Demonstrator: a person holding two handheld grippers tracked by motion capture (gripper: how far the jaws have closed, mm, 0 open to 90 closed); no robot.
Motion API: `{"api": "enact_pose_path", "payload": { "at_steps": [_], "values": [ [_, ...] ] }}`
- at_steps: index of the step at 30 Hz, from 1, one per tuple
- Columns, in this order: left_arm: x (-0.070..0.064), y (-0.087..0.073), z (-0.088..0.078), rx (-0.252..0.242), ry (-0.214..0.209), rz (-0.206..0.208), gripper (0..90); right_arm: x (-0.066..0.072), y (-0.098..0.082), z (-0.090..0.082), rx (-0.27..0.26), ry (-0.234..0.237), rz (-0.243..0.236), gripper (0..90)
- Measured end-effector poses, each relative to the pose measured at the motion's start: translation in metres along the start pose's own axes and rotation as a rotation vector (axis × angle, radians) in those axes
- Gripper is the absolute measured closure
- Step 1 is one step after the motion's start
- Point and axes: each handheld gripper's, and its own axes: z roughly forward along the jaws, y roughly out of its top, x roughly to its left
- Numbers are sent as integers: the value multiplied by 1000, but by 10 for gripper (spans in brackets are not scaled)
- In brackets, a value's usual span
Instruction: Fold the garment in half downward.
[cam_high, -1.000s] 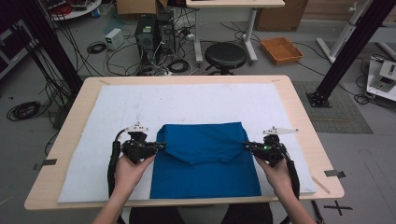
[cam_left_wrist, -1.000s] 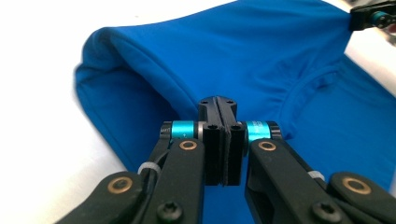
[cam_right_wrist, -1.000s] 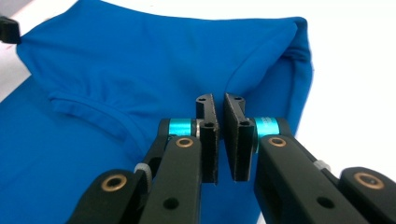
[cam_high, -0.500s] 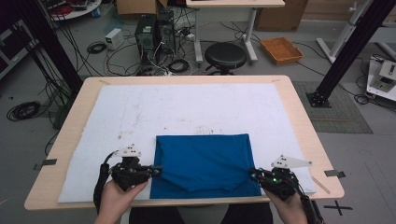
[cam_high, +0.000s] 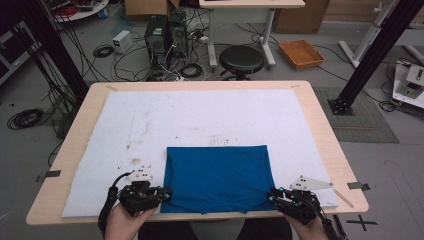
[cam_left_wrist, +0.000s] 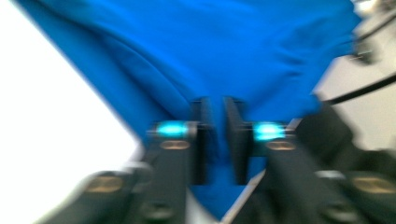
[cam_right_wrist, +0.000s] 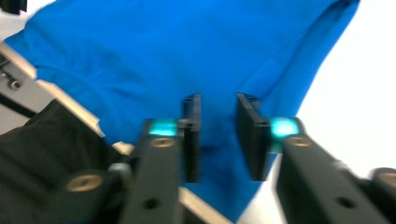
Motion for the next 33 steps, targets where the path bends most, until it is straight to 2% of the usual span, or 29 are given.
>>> {"api": "enact_pose_path", "payload": {
  "at_steps": [4, 5, 9, 12, 14, 16, 19, 22, 25, 28, 29, 31, 33],
  "values": [
    [7, 11, -1, -51, 103, 16, 586, -13, 15, 2, -39, -61, -1, 596],
    [11, 16, -1, -75, 132, 16, 578, -17, 19, 3, -49, -77, 2, 586],
    [26, 37, 5, -144, 200, 15, 526, -39, 44, 14, -93, -144, 27, 568],
    [39, 50, 16, -192, 255, 12, 509, -56, 61, 28, -109, -179, 45, 556],
    [48, 56, 24, -201, 269, 1, 495, -65, 72, 41, -106, -198, 46, 532],
    [59, 62, 35, -206, 296, -29, 470, -71, 80, 54, -97, -206, 58, 525],
    [71, 68, 47, -196, 302, -50, 458, -79, 87, 71, -73, -209, 93, 502],
    [77, 71, 57, -158, 312, -64, 458, -86, 90, 87, -11, -220, 118, 509],
    [82, 70, 67, -110, 294, -93, 476, -91, 88, 95, 33, -200, 124, 602],
    [81, 68, 72, -74, 263, -77, 657, -93, 86, 96, 50, -173, 120, 754],
    [80, 67, 73, -68, 265, -68, 706, -93, 85, 96, 54, -173, 97, 792],
    [79, 66, 72, -68, 265, -42, 783, -92, 84, 96, 49, -167, 80, 853],
    [79, 66, 72, -75, 255, -45, 839, -92, 85, 94, 36, -171, 63, 891]
  ]
}}
